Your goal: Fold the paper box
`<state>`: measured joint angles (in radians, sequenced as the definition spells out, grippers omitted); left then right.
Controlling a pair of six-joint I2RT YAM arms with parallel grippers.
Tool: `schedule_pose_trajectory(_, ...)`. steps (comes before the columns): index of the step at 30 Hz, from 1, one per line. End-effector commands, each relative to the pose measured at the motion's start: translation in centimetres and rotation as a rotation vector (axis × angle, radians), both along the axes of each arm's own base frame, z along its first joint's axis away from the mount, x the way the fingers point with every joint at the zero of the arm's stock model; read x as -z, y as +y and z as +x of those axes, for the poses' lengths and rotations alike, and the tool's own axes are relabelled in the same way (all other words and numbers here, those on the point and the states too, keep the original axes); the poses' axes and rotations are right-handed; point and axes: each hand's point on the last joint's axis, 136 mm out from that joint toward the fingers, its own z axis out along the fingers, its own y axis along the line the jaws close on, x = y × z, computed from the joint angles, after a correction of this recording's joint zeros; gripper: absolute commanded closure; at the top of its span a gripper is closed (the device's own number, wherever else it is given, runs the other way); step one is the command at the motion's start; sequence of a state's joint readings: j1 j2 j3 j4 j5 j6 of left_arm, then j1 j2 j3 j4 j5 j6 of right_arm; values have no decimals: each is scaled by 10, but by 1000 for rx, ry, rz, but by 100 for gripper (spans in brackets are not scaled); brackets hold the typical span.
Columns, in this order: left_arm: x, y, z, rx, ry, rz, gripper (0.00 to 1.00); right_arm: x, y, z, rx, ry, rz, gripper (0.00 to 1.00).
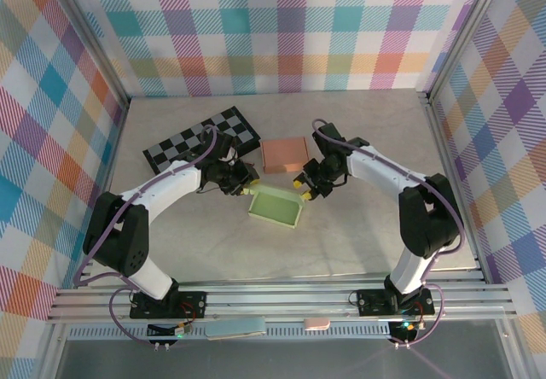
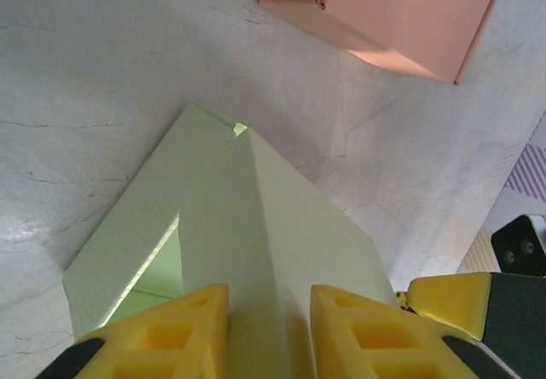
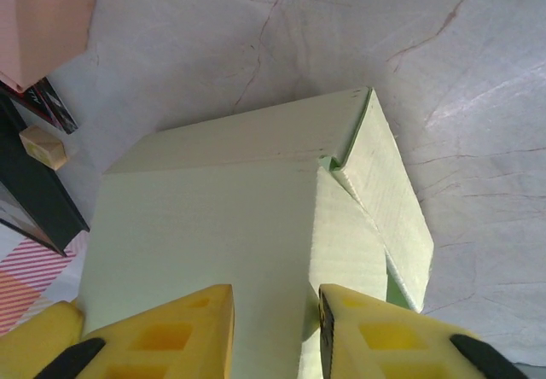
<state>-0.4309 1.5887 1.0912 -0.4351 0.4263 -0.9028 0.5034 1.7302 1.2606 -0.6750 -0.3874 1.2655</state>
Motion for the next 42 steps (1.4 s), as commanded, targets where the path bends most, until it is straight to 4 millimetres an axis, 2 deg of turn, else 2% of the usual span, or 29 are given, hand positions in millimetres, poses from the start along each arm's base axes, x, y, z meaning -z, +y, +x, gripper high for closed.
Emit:
schedule_pose_trajectory(1, -24, -19, -2, 20, -29, -59, 72, -20, 20, 10, -23, -8, 104, 68)
schedule_pose_trajectory(10, -36, -19, 6, -36, -13, -68, 73, -22, 29, 20, -37, -3, 134, 68)
schedule_pose_trajectory(15, -32, -19, 4, -41, 4, -63, 74, -17, 29, 21, -43, 2, 134, 69)
schedule_pose_trajectory(22, -15, -12, -3, -3, 10, -4, 74, -9, 25, 24, -76, -24, 98, 69)
schedule_pose_trajectory(34, 18, 3, -21, 75, 12, 101, 75, 12, 21, 11, -163, -26, 43, 72)
schedule_pose_trajectory(42, 31, 11, -33, 120, 28, 154, 76, 21, 19, 4, -206, -30, 3, 74)
